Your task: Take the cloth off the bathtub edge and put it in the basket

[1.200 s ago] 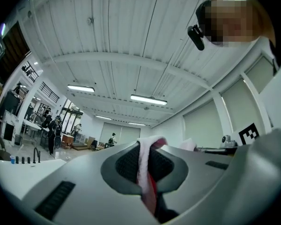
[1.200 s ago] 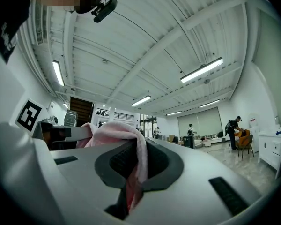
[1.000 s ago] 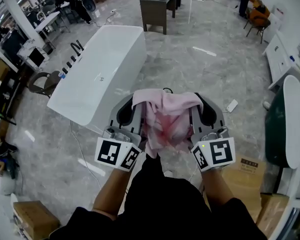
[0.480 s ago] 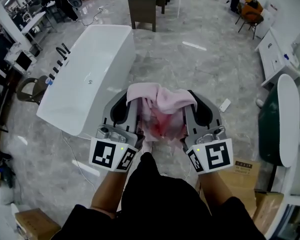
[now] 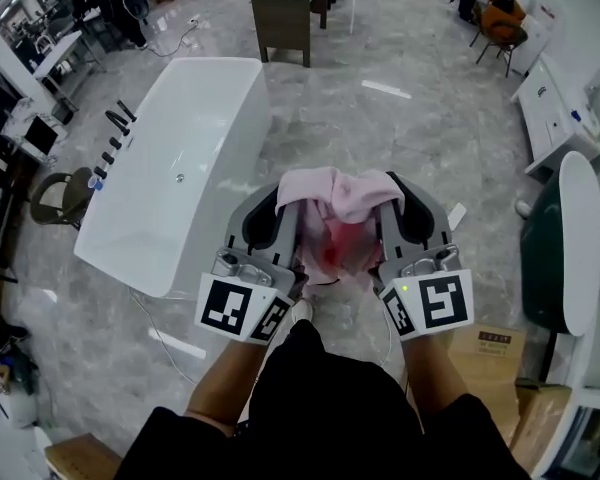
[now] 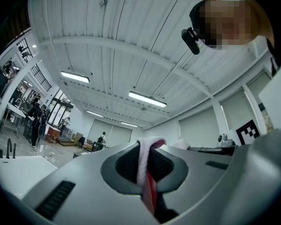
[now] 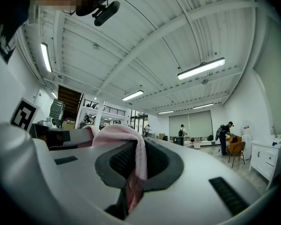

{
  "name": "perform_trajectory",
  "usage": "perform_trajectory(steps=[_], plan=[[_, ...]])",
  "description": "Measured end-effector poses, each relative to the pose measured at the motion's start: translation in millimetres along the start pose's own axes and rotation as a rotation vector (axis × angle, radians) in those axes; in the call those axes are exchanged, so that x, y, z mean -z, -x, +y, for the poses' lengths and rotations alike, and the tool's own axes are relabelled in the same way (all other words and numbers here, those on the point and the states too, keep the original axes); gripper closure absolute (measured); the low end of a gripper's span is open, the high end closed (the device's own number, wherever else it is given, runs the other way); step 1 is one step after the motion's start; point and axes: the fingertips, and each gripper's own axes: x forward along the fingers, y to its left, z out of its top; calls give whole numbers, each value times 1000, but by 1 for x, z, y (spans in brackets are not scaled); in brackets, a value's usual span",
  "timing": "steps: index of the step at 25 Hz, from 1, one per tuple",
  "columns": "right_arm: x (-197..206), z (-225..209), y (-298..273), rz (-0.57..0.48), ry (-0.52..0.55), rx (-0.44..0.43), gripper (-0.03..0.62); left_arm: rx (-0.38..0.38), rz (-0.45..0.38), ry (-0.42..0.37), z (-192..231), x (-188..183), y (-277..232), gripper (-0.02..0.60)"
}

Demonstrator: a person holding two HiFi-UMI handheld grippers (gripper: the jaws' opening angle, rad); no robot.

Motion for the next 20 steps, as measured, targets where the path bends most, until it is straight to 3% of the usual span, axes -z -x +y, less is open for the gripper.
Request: perform_trajectory(steps=[20], plan=[[-15, -5, -126, -20, 43, 81, 556, 110, -12, 92, 92, 5, -68, 560]])
